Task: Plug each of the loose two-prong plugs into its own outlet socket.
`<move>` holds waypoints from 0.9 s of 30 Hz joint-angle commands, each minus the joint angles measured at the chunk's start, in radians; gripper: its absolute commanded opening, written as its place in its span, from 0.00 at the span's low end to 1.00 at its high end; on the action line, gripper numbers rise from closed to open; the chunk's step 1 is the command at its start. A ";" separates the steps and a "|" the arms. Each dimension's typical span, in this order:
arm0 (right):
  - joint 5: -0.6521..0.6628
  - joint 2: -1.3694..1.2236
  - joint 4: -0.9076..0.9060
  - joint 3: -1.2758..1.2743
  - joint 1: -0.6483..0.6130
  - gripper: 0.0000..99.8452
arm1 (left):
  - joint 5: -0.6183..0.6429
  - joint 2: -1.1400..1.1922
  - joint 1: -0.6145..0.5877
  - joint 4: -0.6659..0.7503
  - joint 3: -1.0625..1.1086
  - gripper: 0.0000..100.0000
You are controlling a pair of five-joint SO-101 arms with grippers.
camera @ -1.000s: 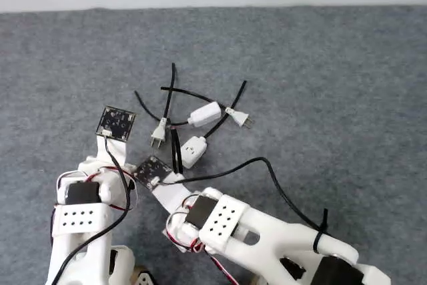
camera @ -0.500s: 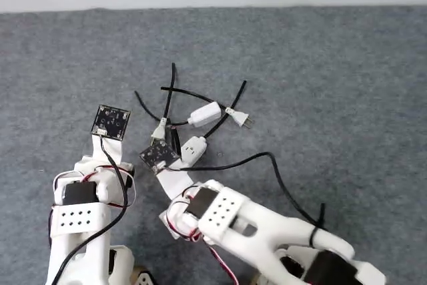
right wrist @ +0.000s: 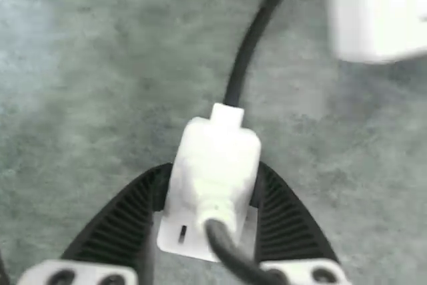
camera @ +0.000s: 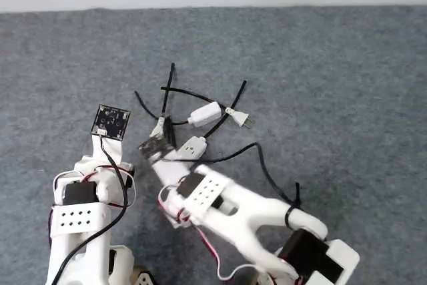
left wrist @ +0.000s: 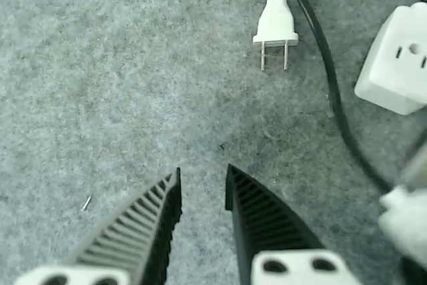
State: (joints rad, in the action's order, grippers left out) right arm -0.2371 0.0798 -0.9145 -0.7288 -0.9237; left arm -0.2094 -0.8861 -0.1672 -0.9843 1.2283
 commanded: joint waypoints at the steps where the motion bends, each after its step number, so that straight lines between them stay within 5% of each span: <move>1: 0.017 0.097 -0.087 0.068 0.154 0.01 | 0.002 0.005 -0.006 0.021 -0.047 0.11; 6: 0.026 0.380 -0.214 0.061 0.507 0.01 | 0.002 0.002 -0.005 0.021 -0.044 0.11; 14: 0.233 0.727 -0.332 0.012 1.139 0.01 | 0.002 0.006 -0.002 0.021 -0.042 0.11; 21: 0.373 0.760 -0.156 -0.175 1.554 0.01 | 0.002 0.008 0.002 0.021 -0.035 0.11; 27: 0.466 0.760 0.015 -0.275 1.764 0.01 | 0.002 0.008 0.054 0.035 -0.008 0.11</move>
State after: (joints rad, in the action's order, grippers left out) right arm 0.1772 0.8101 -0.9712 -1.0035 0.7549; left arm -0.2094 -0.8800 -0.1274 -0.9720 1.2298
